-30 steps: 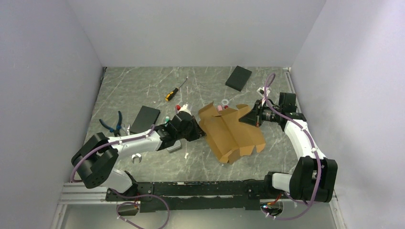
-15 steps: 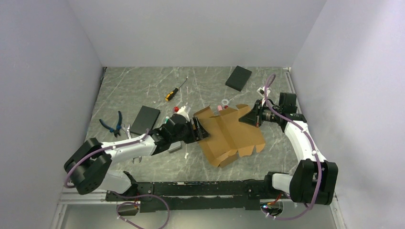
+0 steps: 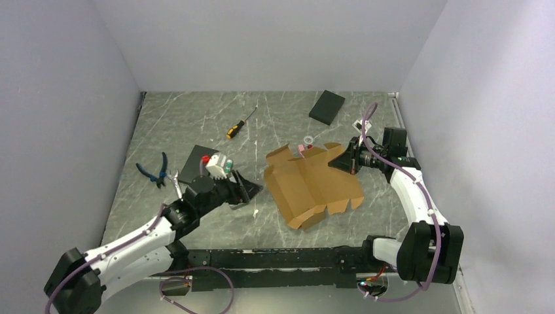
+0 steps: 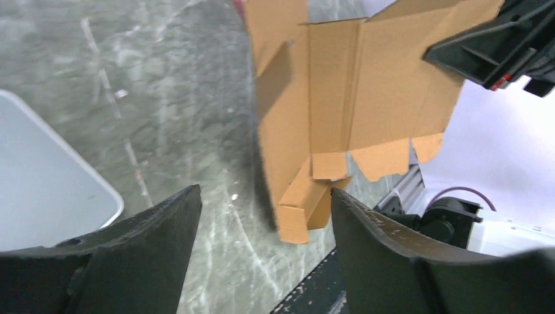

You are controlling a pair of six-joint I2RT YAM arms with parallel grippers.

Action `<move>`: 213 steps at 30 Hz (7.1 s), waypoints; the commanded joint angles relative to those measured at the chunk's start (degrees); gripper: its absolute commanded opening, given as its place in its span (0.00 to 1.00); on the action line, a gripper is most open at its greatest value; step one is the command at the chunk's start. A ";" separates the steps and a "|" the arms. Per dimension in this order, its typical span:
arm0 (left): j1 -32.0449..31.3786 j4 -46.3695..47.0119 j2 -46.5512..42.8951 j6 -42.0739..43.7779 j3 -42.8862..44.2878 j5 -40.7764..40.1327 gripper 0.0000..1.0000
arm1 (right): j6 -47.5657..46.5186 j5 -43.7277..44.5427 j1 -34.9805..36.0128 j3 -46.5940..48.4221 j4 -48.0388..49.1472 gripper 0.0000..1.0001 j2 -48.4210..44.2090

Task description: Fold the paper box

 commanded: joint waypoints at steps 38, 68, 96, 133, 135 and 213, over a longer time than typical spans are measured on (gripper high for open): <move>2.75 53.41 44.81 -8.66 1.20 22.91 0.39 | 0.22 -1.83 0.31 0.21 2.48 0.00 0.08; 5.86 9.65 14.16 7.27 -2.49 14.94 0.65 | 1.01 0.08 0.22 0.08 3.19 0.00 0.22; 6.29 28.26 33.54 3.04 3.49 28.26 0.36 | 1.01 -0.76 0.31 0.07 3.27 0.00 1.34; 6.26 39.49 50.72 -9.22 12.47 31.42 0.63 | 1.83 -2.19 2.24 -0.49 3.86 0.00 3.32; 6.26 44.35 52.94 -10.54 12.24 32.09 0.64 | 2.25 -2.53 2.25 -0.57 4.11 0.00 3.64; 7.50 -1.80 10.09 14.69 10.09 17.74 0.74 | -25.24 14.55 1.19 13.42 -21.25 0.00 -4.79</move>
